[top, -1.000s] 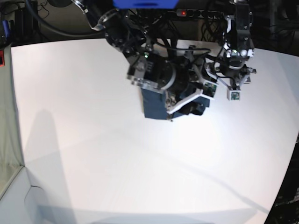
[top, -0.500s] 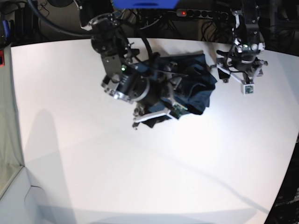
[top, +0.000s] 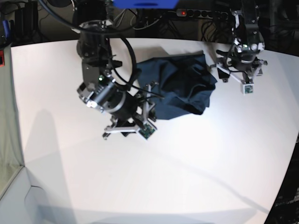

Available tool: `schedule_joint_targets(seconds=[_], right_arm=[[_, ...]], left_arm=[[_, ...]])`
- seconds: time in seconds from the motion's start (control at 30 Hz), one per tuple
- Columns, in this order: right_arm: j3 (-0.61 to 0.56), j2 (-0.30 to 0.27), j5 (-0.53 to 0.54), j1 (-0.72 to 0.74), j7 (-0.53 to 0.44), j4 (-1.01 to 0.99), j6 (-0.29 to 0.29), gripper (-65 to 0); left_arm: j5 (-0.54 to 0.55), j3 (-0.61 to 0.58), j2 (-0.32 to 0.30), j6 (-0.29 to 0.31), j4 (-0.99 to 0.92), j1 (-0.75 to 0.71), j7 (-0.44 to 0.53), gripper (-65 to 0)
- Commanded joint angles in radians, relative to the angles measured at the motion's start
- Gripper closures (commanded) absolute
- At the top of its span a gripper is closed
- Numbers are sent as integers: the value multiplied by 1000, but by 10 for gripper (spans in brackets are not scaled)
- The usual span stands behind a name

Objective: Layout the t-shirt on the table in an organized manner, then fold the t-shirt properly
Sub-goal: 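Grasp the bundle's sides with both grippers and square it up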

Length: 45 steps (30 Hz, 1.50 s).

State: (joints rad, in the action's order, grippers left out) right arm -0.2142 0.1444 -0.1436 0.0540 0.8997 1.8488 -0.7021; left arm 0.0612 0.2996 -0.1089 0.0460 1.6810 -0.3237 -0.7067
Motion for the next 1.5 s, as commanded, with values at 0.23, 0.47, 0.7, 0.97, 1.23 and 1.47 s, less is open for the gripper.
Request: schedule_joint_targets(seconds=[0.23, 0.47, 0.7, 0.97, 1.23, 1.47], right_arm=[[-93, 10, 16, -46, -54, -113, 4, -60], [-304, -27, 16, -108, -112, -79, 4, -59], [-525, -133, 9, -95, -106, -56, 4, -59], [-365, -127, 11, -102, -107, -42, 4, -59], [-162, -105, 12, -96, -112, -50, 4, -59], [-15, -108, 11, -92, -113, -91, 4, -59]], left_arm=[[2, 6, -8, -5, 28, 4, 17, -420], [2, 112, -2, -4, 89, 5, 17, -420], [4, 226, -2, -4, 149, 4, 17, -420], [202, 330, -5, -2, 265, -42, 17, -420], [681, 316, -8, -2, 325, -44, 17, -417], [852, 49, -58, -5, 321, -19, 15, -416]])
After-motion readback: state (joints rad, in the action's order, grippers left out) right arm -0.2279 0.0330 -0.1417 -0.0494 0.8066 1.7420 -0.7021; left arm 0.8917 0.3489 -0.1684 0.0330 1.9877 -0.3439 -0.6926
